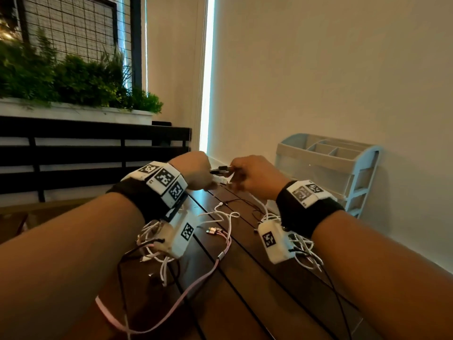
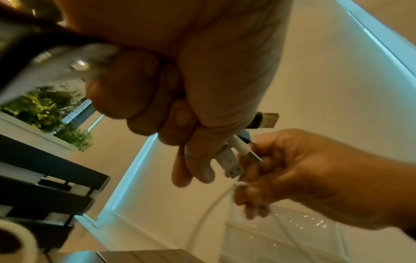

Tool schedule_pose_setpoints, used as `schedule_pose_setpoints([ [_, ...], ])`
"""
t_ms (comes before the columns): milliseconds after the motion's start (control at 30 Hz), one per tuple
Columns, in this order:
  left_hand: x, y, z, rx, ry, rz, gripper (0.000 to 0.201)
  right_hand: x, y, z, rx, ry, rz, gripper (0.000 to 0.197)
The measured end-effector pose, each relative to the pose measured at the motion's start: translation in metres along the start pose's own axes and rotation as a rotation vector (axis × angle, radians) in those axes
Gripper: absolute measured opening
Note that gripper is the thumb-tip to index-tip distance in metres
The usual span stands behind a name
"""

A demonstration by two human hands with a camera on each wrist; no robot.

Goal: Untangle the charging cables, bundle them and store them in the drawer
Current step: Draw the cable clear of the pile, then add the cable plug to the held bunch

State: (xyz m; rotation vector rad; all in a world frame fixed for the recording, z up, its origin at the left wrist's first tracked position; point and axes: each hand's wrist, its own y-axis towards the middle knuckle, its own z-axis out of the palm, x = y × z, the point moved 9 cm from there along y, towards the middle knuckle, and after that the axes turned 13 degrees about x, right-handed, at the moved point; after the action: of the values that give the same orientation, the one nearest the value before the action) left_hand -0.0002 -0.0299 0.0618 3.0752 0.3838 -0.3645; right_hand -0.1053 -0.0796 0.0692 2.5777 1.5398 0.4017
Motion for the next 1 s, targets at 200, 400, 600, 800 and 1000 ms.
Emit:
schedule_pose_setpoints([
  [200, 0.050, -0.005, -0.030, -0.125, 0.086, -0.176, 0.029, -0.059, -0.023, -0.046, -0.172, 0.140, 0.156, 0.008],
  [400, 0.056, -0.015, -0.061, -0.228, 0.122, -0.223, 0.017, -0.094, -0.051, -0.080, -0.432, 0.207, 0.338, 0.007],
  [600, 0.040, -0.026, -0.086, -0.308, 0.119, -0.182, 0.018, -0.130, -0.071, -0.087, -0.510, 0.242, 0.621, 0.008],
  [800, 0.023, -0.032, -0.088, -0.334, 0.097, -0.133, 0.026, -0.114, -0.055, -0.041, -0.357, 0.831, 0.479, 0.014],
  [1000, 0.013, -0.052, -0.117, -0.429, 0.093, -0.133, 0.026, -0.071, -0.027, 0.011, -0.194, 0.701, 0.412, 0.017],
])
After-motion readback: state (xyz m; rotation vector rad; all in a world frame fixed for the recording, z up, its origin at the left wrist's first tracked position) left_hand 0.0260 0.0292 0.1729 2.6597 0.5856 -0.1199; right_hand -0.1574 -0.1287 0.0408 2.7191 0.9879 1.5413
